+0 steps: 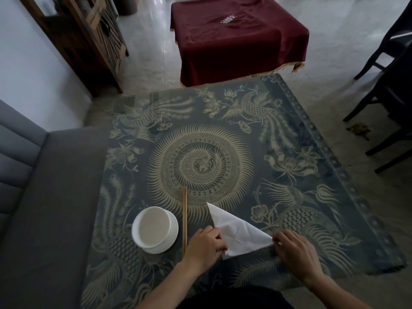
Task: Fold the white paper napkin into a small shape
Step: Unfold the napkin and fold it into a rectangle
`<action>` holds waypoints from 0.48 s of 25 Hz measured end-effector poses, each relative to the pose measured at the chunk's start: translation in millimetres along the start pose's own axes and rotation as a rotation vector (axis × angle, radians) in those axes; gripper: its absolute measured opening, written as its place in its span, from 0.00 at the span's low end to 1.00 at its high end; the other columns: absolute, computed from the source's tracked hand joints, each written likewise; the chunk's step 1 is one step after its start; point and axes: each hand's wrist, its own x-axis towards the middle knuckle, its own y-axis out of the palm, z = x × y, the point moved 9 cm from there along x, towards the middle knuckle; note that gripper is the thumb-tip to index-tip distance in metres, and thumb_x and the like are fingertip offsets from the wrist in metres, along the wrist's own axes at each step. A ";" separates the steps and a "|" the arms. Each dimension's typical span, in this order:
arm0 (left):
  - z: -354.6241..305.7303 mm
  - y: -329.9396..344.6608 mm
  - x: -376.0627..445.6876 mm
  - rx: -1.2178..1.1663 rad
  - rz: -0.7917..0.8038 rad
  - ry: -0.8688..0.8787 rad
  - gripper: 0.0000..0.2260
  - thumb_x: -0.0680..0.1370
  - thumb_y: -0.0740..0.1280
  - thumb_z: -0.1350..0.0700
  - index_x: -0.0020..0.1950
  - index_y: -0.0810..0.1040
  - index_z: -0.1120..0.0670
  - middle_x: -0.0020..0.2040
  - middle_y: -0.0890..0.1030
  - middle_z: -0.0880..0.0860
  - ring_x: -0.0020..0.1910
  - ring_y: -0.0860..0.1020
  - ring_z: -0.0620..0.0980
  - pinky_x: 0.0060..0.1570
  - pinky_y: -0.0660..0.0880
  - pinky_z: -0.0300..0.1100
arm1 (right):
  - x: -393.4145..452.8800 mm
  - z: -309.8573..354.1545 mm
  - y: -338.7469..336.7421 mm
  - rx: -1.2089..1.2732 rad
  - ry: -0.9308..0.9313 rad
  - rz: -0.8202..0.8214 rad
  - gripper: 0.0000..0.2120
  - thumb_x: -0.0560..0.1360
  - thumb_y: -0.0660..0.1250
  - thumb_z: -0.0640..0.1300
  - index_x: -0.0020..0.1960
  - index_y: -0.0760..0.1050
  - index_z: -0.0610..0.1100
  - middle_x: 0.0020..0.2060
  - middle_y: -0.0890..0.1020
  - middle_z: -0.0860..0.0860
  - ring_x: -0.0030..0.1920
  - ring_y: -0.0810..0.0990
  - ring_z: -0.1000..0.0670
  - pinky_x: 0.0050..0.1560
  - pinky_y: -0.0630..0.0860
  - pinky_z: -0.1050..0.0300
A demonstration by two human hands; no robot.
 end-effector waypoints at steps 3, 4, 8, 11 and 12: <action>1.1 5.2 -1.7 0.006 0.018 -0.022 0.07 0.78 0.66 0.50 0.52 0.83 0.47 0.51 0.78 0.47 0.52 0.72 0.51 0.49 0.67 0.45 | -2.8 -2.1 2.2 -0.007 -0.011 0.002 0.13 0.62 0.80 0.37 0.41 0.79 0.47 0.36 0.79 0.52 0.35 0.80 0.47 0.32 0.77 0.52; 1.7 6.2 -2.3 0.008 0.024 -0.028 0.08 0.78 0.66 0.50 0.52 0.83 0.47 0.51 0.78 0.47 0.53 0.72 0.50 0.50 0.67 0.45 | -3.7 -3.5 3.4 -0.007 -0.010 0.006 0.14 0.62 0.80 0.37 0.41 0.79 0.48 0.37 0.79 0.52 0.35 0.80 0.48 0.32 0.77 0.52; 5.7 11.2 -4.7 0.019 0.052 -0.046 0.08 0.78 0.66 0.49 0.54 0.82 0.46 0.53 0.77 0.47 0.54 0.71 0.50 0.52 0.67 0.45 | -7.3 -7.4 6.1 -0.005 -0.026 0.002 0.15 0.62 0.79 0.36 0.44 0.79 0.48 0.40 0.80 0.53 0.37 0.80 0.48 0.33 0.77 0.53; 6.0 12.8 -5.2 0.014 0.054 -0.046 0.08 0.78 0.65 0.49 0.55 0.82 0.46 0.54 0.77 0.48 0.55 0.71 0.49 0.52 0.68 0.45 | -9.4 -10.2 5.8 -0.023 -0.030 0.000 0.16 0.61 0.80 0.35 0.44 0.80 0.49 0.41 0.80 0.53 0.38 0.80 0.48 0.33 0.75 0.53; 5.8 13.1 -4.9 0.016 0.055 -0.045 0.08 0.78 0.65 0.50 0.55 0.82 0.46 0.53 0.77 0.47 0.54 0.71 0.49 0.51 0.68 0.45 | -10.1 -12.3 5.3 -0.028 -0.024 0.004 0.17 0.59 0.80 0.35 0.43 0.80 0.49 0.41 0.80 0.52 0.38 0.80 0.47 0.33 0.75 0.53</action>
